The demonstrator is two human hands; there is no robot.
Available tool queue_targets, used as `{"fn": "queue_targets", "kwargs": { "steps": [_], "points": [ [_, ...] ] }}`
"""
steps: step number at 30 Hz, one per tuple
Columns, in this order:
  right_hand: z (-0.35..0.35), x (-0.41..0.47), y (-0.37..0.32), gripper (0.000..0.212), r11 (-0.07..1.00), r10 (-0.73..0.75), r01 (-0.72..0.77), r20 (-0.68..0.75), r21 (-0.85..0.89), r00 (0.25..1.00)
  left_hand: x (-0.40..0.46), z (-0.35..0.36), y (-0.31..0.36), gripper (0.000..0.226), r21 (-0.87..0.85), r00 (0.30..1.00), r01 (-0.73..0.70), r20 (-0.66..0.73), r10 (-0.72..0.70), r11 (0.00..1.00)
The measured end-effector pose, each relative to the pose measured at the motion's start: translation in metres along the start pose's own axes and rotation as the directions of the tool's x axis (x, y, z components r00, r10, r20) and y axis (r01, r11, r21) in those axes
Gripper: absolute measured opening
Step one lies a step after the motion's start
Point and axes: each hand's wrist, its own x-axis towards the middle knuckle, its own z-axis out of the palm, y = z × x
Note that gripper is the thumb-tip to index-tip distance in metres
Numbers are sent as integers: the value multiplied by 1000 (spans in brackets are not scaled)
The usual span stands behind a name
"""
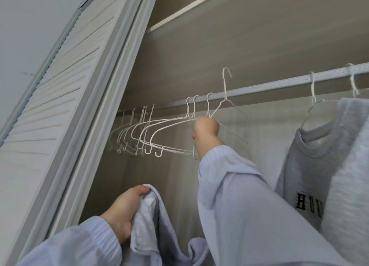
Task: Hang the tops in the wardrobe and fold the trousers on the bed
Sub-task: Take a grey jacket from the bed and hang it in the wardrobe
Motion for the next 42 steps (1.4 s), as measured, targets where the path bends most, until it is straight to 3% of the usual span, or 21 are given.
{"fn": "queue_targets", "kwargs": {
  "steps": [3,5,9,12,15,17,20,23,26,29,34,38,40,42],
  "points": [
    [-24,-22,30,14,995,-5,-12,-170,-99,986,-12,-5,-8,35,22,1000,29,2,-29,999],
    [-44,-58,52,12,994,-30,12,-159,-113,987,-17,-10,-13,37,36,999,45,13,-45,998],
    [-104,-163,94,19,907,-128,34,-198,-420,972,-31,-23,-28,43,70,991,93,86,-99,993],
    [-135,-232,125,4,865,-85,-70,-284,-497,955,-49,-34,-44,43,107,985,130,98,-141,986],
    [-156,-271,142,22,775,14,-216,-326,-593,945,-68,-44,-67,42,193,982,144,90,-163,971],
    [-167,-290,139,22,677,-12,-232,-325,-698,945,-80,-51,-80,38,234,979,160,89,-185,959],
    [-182,-309,128,31,575,-91,-191,-294,-795,951,-89,-64,-95,46,295,967,202,89,-237,934],
    [-190,-323,104,49,561,-125,-157,-271,-813,955,-95,-71,-101,53,351,973,176,82,-218,920],
    [-201,-331,85,44,484,-138,-105,-195,-869,971,-100,-71,-103,52,416,985,102,86,-151,903],
    [-211,-339,69,36,508,-122,-23,-98,-861,988,-100,-67,-106,47,561,995,-19,91,-39,827],
    [-223,-342,29,30,528,-157,59,-29,-847,987,-101,-57,-108,38,772,975,-219,149,164,597],
    [-227,-342,8,35,515,-51,77,60,-854,997,-99,-57,-101,37,894,948,-241,132,291,378],
    [-228,-342,10,34,517,-39,85,76,-852,996,-103,-55,-99,37,926,946,-251,173,275,281],
    [-227,-342,22,33,503,-29,76,71,-861,997,-107,-50,-98,39,917,943,-299,242,227,265]
  ]
}}
